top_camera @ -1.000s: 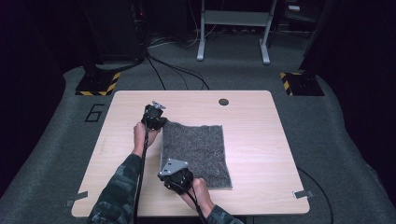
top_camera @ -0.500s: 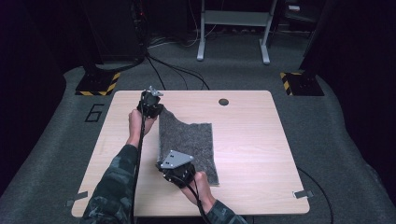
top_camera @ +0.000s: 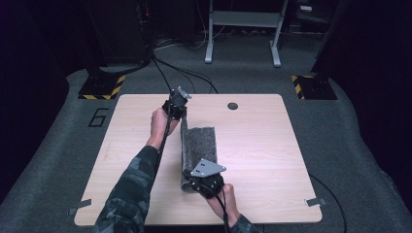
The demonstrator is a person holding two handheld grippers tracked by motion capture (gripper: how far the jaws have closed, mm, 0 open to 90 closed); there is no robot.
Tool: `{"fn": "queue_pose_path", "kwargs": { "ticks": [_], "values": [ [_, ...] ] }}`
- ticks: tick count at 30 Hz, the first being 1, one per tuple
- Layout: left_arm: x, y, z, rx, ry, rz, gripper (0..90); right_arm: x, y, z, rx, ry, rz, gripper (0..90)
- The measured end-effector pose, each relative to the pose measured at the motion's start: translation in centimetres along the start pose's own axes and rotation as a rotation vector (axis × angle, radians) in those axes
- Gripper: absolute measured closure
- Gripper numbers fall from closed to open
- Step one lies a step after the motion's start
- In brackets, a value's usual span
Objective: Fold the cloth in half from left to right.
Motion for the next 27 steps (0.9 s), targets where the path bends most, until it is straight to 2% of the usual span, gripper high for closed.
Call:
{"fn": "queue_pose_path", "kwargs": {
  "ticks": [6,13,20,27],
  "values": [
    [2.1,-0.9,-1.5,0.023,0.02,0.045,88.4,-0.5,1.7,-1.2,0.054,0.018,0.016,86.6],
    [4.3,-1.1,-3.2,0.043,0.034,0.093,88.2,-0.7,3.8,-2.5,0.109,0.039,0.047,86.4],
    [6.0,-1.3,-4.3,0.044,0.043,0.12,88.3,-0.3,5.7,-3.7,0.154,0.057,0.085,86.2],
    [7.3,-1.4,-5.4,0.014,0.081,0.109,88.2,-0.6,7.2,-4.3,0.18,0.07,0.112,86.0]
  ]
}}
Point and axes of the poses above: each handheld gripper's, and its own axes: x roughly forward along the jaws, y roughly out of its underside, z roughly to its left, the point moved 2 cm from there along x, roughly forward along the jaws, and after that the axes turned 5 degrees about x, right-handed, at the moved point
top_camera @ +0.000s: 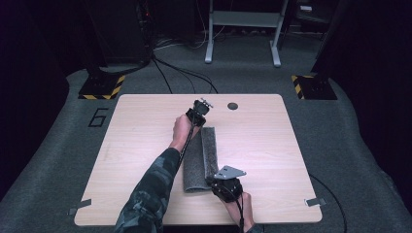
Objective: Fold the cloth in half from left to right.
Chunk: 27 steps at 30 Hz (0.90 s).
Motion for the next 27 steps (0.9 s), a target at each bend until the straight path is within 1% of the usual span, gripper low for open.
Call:
{"fn": "queue_pose_path", "kwargs": {
  "ticks": [3,4,5,7,9,10,11,12,13,14,15,16,18,20,21,22,23,24,25,26,27],
  "values": [
    [0.4,-0.2,-0.3,-0.001,0.011,-0.002,88.2,-0.1,0.3,-0.4,0.007,0.007,0.005,85.9],
    [0.5,-0.2,-0.4,-0.008,0.013,-0.005,88.1,-0.1,0.5,-0.6,0.021,0.01,0.007,85.8],
    [0.7,-0.3,-0.5,-0.005,0.012,-0.005,88.1,-0.2,0.6,-0.7,0.015,0.009,0.009,85.7],
    [1.0,-0.3,-0.7,-0.003,0.015,0.003,88.0,-0.2,1.0,-0.9,0.031,0.015,0.019,85.6],
    [1.2,-0.3,-0.8,-0.001,0.014,0.009,87.9,-0.1,1.2,-1.1,0.032,0.016,0.025,85.6],
    [1.3,-0.4,-0.9,-0.006,0.012,0.007,87.9,-0.1,1.3,-1.1,0.039,0.008,0.025,85.6],
    [1.4,-0.4,-0.9,0.006,0.008,0.017,87.8,-0.1,1.3,-1.1,0.038,0.009,0.025,85.6],
    [1.5,-0.4,-1.0,0.005,0.0,0.018,86.9,-0.1,1.3,-1.1,0.034,0.013,0.025,85.6],
    [1.6,-0.4,-1.0,-0.001,-0.008,0.021,83.5,-0.1,1.3,-1.1,0.042,0.016,0.029,85.2],
    [1.8,-0.4,-1.0,-0.011,-0.008,0.022,73.2,0.0,1.4,-1.2,0.042,0.019,0.031,83.9],
    [1.8,-0.4,-0.9,-0.019,-0.001,0.033,65.3,0.0,1.4,-1.3,0.047,0.018,0.034,82.3],
    [1.8,-0.4,-0.9,-0.035,0.006,0.025,55.1,0.1,1.6,-1.5,0.048,0.03,0.044,78.9],
    [1.4,-0.4,-0.8,-0.082,0.027,0.001,39.5,-0.2,1.9,-1.8,0.061,0.056,0.045,71.5],
    [0.5,-0.4,-0.5,-0.105,0.047,-0.036,30.3,-0.6,2.2,-2.2,0.066,0.074,0.044,63.8],
    [0.1,-0.3,-0.4,-0.112,0.05,-0.051,28.1,-1.1,2.3,-2.5,0.077,0.091,0.041,58.4],
    [-0.2,-0.1,-0.3,-0.108,0.048,-0.051,25.7,-1.4,2.3,-2.7,0.086,0.109,0.042,52.1],
    [-0.6,0.2,-0.1,-0.108,0.052,-0.055,23.5,-1.6,2.3,-2.9,0.082,0.118,0.035,51.2],
    [-1.0,0.5,0.0,-0.109,0.051,-0.056,22.8,-2.0,2.4,-3.2,0.087,0.122,0.029,48.2],
    [-1.2,0.8,0.1,-0.117,0.055,-0.065,22.1,-2.3,2.3,-3.4,0.09,0.127,0.023,42.6],
    [-1.4,1.2,0.2,-0.113,0.049,-0.064,21.2,-2.5,2.3,-3.8,0.091,0.13,0.019,39.5],
    [-1.6,1.6,0.3,-0.116,0.05,-0.062,20.9,-2.5,2.2,-4.0,0.101,0.133,0.012,38.6]
  ]
}}
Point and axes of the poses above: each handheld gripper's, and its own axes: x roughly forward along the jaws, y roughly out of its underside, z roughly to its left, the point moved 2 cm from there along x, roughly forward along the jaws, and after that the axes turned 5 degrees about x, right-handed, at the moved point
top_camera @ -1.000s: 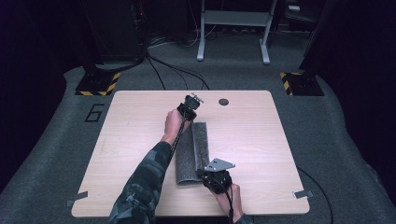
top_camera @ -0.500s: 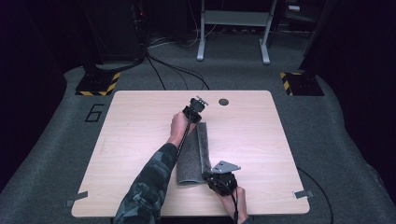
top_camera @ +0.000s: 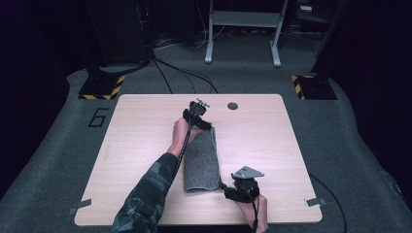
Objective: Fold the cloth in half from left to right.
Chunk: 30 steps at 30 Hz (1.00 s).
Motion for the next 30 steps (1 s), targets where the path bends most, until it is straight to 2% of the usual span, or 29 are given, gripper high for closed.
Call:
{"fn": "queue_pose_path", "kwargs": {
  "ticks": [3,6,11,13,16,17,21,26,27,28,30],
  "values": [
    [-0.6,1.6,0.7,-0.008,-0.006,0.005,20.1,0.2,-0.8,-0.6,0.014,0.001,-0.013,29.0],
    [-0.8,3.1,1.8,-0.031,-0.024,0.022,20.1,1.2,-2.1,-0.7,-0.016,-0.006,-0.011,24.1],
    [-0.1,5.0,3.6,-0.078,-0.051,0.047,20.0,3.6,-3.2,-0.9,-0.05,0.015,0.055,23.4],
    [0.3,5.4,4.0,-0.091,-0.056,0.065,19.6,4.3,-3.0,-1.0,-0.059,0.013,0.094,23.8],
    [1.2,5.8,4.1,-0.073,-0.079,0.091,19.7,4.7,-2.4,-1.2,-0.067,0.025,0.125,24.2],
    [1.4,5.8,4.1,-0.071,-0.085,0.096,19.7,4.8,-2.0,-1.1,-0.054,0.028,0.129,24.3],
    [2.4,6.2,4.1,-0.066,-0.097,0.115,19.5,4.6,-1.3,-1.2,-0.054,0.038,0.139,24.3],
    [2.7,6.4,4.2,-0.072,-0.091,0.099,17.0,4.2,-0.6,-1.2,-0.059,0.035,0.138,23.5],
    [2.7,6.4,4.2,-0.073,-0.089,0.099,16.8,4.1,-0.5,-1.1,-0.051,0.039,0.131,23.4],
    [2.5,6.4,4.3,-0.076,-0.08,0.094,16.4,4.0,-0.4,-1.1,-0.07,0.039,0.133,23.4],
    [2.2,6.5,4.3,-0.082,-0.072,0.083,15.5,3.8,-0.4,-0.9,-0.067,0.038,0.135,22.4]
  ]
}}
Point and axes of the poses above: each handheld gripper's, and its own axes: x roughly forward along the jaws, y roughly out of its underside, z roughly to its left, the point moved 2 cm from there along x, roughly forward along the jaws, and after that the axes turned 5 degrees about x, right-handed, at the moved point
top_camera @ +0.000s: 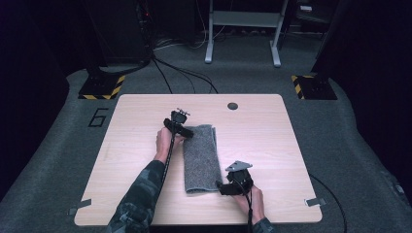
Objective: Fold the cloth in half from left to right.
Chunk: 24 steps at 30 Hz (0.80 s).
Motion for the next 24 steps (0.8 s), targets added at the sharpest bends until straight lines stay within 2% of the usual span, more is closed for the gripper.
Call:
{"fn": "queue_pose_path", "kwargs": {
  "ticks": [4,5,7,8,10,13,14,16,20,24],
  "values": [
    [-0.9,0.5,0.1,-0.017,0.031,-0.018,15.3,-0.6,-0.3,-0.1,-0.017,-0.007,-0.02,20.0],
    [-1.0,0.7,0.1,-0.022,0.041,-0.019,15.1,-0.7,-0.6,-0.1,-0.008,-0.01,-0.024,19.6],
    [-1.3,1.0,0.2,-0.029,0.045,-0.025,14.8,-0.8,-1.5,-0.4,-0.012,-0.01,-0.049,17.8],
    [-1.4,1.2,0.2,-0.026,0.046,-0.018,14.9,-0.7,-1.8,-0.4,0.002,-0.01,-0.047,17.2],
    [-1.2,1.4,0.2,-0.019,0.035,-0.009,14.9,-0.3,-2.6,-0.8,-0.011,-0.017,-0.051,15.6],
    [-0.8,1.7,0.2,-0.01,0.031,0.009,15.3,0.8,-3.2,-1.1,-0.017,-0.008,-0.031,14.1],
    [-0.7,1.7,0.2,-0.011,0.036,0.016,15.3,1.2,-3.2,-1.1,-0.003,-0.01,-0.033,13.4],
    [-0.8,1.8,0.3,-0.02,0.033,0.003,15.2,1.6,-3.3,-1.1,-0.017,-0.013,-0.008,11.4],
    [-2.1,2.0,0.1,-0.025,0.055,-0.027,15.0,2.1,-3.5,-1.0,-0.039,-0.013,0.006,10.8],
    [-3.8,2.9,-0.4,-0.003,0.077,-0.058,15.0,2.4,-3.7,-1.0,-0.05,-0.006,0.017,10.2]
  ]
}}
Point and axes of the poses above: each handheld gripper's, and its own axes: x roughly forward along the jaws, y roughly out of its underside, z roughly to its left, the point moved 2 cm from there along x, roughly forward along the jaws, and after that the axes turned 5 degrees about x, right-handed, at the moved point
